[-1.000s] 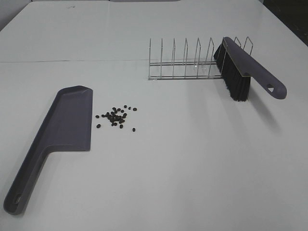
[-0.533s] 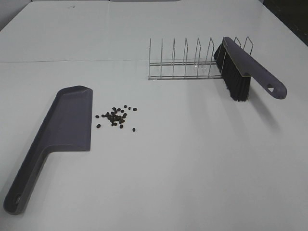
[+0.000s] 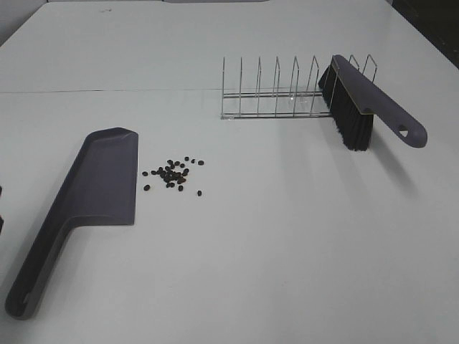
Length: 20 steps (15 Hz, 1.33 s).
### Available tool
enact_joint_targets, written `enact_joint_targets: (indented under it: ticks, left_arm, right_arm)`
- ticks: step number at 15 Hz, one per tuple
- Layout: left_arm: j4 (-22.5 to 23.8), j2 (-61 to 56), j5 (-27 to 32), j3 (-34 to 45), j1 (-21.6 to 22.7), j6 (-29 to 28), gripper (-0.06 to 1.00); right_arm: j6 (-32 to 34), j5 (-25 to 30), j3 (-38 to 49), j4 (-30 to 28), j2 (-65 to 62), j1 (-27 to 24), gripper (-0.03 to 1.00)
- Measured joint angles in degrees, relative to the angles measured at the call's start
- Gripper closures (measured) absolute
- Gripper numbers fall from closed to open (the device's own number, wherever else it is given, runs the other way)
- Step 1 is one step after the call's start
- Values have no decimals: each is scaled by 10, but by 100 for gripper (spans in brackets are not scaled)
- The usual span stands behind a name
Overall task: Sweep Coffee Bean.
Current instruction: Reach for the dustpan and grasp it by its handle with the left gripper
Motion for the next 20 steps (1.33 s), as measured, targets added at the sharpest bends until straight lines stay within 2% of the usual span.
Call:
enact_joint_targets:
  ticks: [2, 3, 5, 8, 12, 20]
  left_arm:
    - [-1, 57, -6, -37, 0, 0, 22]
    - [-1, 121, -7, -76, 0, 0, 22]
    - [-5, 176, -9, -100, 0, 0, 22]
    - [-7, 221, -24, -103, -11, 0, 22]
    - [-22, 261, -78, -104, -70, -9, 22]
    - [-19, 334, -113, -108, -71, -21, 22]
  right_arm:
    - [8, 0, 0, -4, 0, 0, 22]
    - [13, 0, 0, -6, 0, 0, 22]
    - [13, 0, 0, -7, 0, 0, 22]
    - [13, 0, 0, -7, 0, 0, 22]
    - [13, 0, 0, -7, 0, 0, 22]
    - [13, 0, 1, -7, 0, 0, 22]
